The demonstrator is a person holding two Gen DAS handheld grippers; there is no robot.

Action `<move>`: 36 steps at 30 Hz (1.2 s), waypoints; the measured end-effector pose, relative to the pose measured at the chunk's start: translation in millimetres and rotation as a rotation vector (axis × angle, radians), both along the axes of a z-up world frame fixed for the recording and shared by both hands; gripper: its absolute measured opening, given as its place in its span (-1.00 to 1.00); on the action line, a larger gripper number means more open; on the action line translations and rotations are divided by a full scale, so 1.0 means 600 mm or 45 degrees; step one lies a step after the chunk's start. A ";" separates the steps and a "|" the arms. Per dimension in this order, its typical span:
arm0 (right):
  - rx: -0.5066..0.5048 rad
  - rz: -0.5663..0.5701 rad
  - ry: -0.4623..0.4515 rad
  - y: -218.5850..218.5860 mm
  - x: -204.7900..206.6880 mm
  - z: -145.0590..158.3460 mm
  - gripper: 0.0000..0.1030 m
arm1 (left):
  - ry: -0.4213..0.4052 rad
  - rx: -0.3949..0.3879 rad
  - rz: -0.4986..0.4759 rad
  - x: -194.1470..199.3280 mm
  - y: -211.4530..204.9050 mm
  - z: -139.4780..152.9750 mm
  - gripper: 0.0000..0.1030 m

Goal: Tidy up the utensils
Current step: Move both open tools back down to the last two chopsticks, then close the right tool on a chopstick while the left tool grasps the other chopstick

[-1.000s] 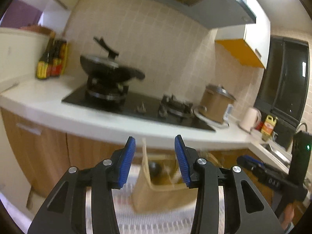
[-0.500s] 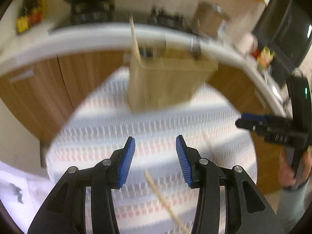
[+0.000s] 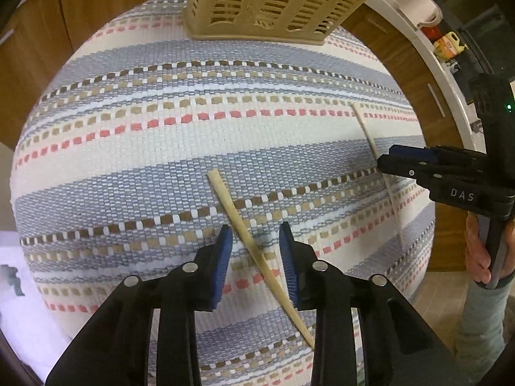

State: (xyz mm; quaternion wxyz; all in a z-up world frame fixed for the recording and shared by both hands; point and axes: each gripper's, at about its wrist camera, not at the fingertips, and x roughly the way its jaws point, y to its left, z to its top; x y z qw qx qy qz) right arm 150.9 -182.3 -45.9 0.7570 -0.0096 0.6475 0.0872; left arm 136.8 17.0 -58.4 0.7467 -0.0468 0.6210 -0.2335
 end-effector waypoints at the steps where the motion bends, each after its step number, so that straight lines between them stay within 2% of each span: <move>1: -0.008 -0.001 0.005 0.001 0.001 -0.005 -0.29 | -0.008 0.017 0.001 0.001 -0.002 -0.001 -0.53; 8: -0.053 0.002 0.017 0.006 0.016 -0.024 -0.41 | -0.038 0.097 -0.026 0.007 -0.024 -0.002 -0.55; 10: -0.075 0.010 0.014 0.011 0.019 -0.027 -0.59 | -0.039 0.116 -0.037 0.010 -0.032 -0.002 -0.55; 16: -0.147 0.018 -0.004 0.020 0.019 -0.027 -0.82 | -0.084 0.194 -0.073 0.009 -0.066 0.001 -0.52; 18: -0.161 0.025 -0.015 0.027 0.018 -0.028 -0.83 | -0.111 0.224 -0.082 0.006 -0.075 -0.001 -0.52; 20: -0.169 0.030 -0.023 0.030 0.016 -0.028 -0.84 | -0.144 0.284 -0.079 -0.002 -0.082 -0.001 -0.74; 26: -0.162 0.031 -0.042 0.035 -0.004 -0.028 -0.91 | -0.232 0.387 -0.141 -0.020 -0.101 -0.003 -0.82; 28: -0.139 0.025 -0.039 0.031 -0.013 -0.024 -0.91 | -0.236 0.377 -0.154 -0.021 -0.101 -0.001 -0.88; 29: -0.116 0.014 -0.035 0.024 -0.015 -0.022 -0.91 | -0.241 0.351 -0.160 -0.019 -0.098 0.003 -1.00; 32: -0.080 -0.018 -0.035 0.005 -0.020 -0.013 -0.91 | -0.195 0.263 -0.172 -0.010 -0.080 0.010 -1.00; 36: -0.030 -0.054 -0.004 -0.012 -0.018 -0.012 -0.91 | -0.128 0.205 -0.153 0.003 -0.057 0.001 -1.00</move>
